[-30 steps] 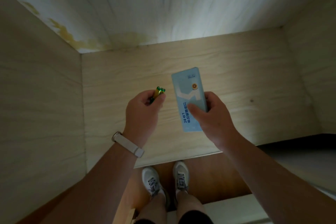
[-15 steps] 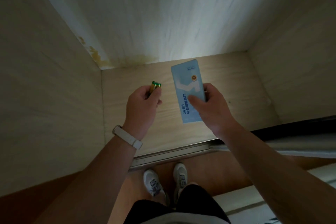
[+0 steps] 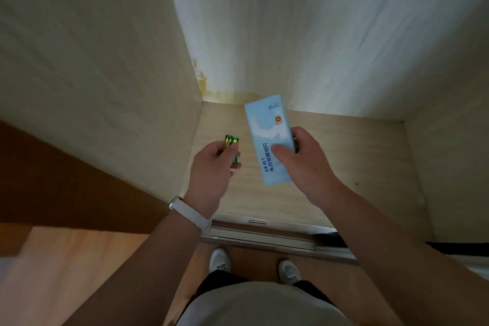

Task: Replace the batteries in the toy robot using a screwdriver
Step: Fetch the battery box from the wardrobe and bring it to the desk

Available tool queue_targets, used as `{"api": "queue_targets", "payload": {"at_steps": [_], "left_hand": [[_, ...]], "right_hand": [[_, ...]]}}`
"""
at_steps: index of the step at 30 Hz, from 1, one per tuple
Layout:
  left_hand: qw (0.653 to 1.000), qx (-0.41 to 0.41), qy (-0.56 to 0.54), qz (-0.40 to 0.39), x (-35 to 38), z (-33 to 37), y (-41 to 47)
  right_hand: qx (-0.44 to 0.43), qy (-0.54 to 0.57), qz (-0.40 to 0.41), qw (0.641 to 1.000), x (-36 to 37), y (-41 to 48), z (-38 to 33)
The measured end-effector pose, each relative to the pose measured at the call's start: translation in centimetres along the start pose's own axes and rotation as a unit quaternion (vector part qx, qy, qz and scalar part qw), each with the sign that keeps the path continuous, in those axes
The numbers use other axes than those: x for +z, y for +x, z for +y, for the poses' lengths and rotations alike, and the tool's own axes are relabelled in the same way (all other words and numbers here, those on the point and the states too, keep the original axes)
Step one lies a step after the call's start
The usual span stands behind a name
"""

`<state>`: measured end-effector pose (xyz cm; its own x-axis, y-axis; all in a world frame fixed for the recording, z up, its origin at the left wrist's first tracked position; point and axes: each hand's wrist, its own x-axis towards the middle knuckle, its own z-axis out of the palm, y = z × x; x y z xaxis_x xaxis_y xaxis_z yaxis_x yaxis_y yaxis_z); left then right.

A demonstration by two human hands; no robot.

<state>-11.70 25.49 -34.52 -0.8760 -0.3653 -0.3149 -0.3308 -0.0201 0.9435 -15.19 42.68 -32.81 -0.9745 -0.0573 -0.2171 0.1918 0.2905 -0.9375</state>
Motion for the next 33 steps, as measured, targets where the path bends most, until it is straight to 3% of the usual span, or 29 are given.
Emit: {"api": "queue_targets", "payload": {"at_steps": [9,14,24,33], "left_hand": [[0.983,-0.001,-0.063,0.175,-0.5,-0.1,-8.6],[0.956,-0.006,-0.118,0.267,-2.5,-2.0,-14.3],[0.858,-0.042,-0.187,0.476,-11.9,-6.4,-26.7],[0.729,-0.036,-0.263,0.631,-24.2,-10.3,-36.5]], "right_hand": [[-0.088,-0.02,-0.164,0.982,-1.5,-2.7,-2.4],[-0.116,-0.021,-0.265,0.957,0.6,-5.6,-2.4],[-0.146,-0.03,-0.474,0.868,12.2,-14.6,-3.9],[-0.181,-0.064,-0.639,0.745,27.2,-26.4,-6.5]]}}
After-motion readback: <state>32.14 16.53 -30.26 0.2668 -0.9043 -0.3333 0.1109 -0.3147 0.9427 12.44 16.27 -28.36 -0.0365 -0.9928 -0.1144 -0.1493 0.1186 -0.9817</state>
